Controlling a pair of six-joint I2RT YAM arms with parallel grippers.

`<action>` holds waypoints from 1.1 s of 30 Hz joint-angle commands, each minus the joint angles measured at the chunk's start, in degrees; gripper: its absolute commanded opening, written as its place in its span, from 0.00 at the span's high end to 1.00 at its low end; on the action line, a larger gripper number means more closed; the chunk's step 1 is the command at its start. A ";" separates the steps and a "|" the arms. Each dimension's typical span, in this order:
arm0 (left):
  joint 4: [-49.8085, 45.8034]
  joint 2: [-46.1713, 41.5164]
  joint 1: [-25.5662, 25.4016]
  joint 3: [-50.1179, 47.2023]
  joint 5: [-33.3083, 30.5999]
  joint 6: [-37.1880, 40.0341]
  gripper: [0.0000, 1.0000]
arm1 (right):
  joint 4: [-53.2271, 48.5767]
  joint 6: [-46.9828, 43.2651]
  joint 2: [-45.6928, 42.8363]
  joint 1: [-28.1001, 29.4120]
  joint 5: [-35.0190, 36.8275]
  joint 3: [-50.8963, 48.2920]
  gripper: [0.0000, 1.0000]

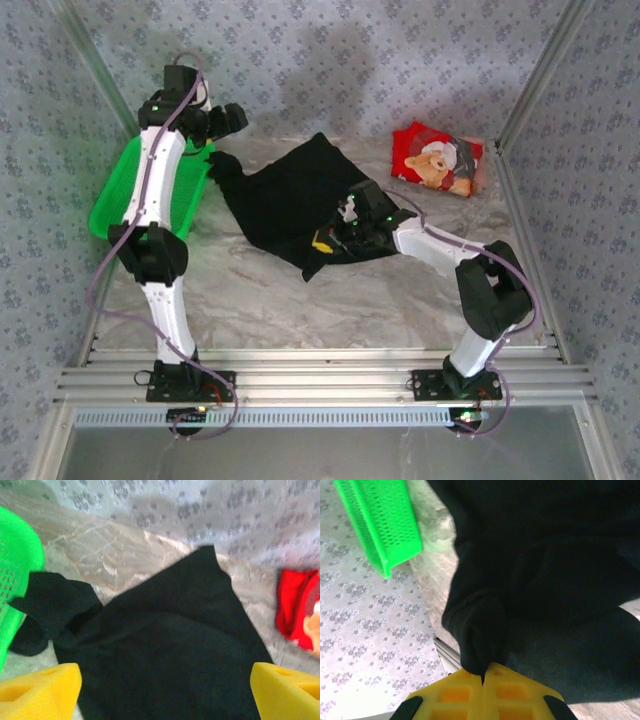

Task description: Fold and stack the t-shirts

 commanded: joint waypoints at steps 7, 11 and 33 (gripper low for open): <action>13.61 -29.37 -2.22 -33.25 6.59 -7.54 0.06 | -2.64 0.13 2.61 3.70 -8.08 12.14 0.94; 15.26 -41.26 -2.22 -50.05 7.16 -10.12 0.05 | -4.98 -0.94 7.06 6.51 -9.98 13.82 0.88; 8.38 -71.69 -15.05 -90.42 2.57 -27.74 0.10 | -43.40 -36.12 0.34 4.40 8.32 13.98 0.38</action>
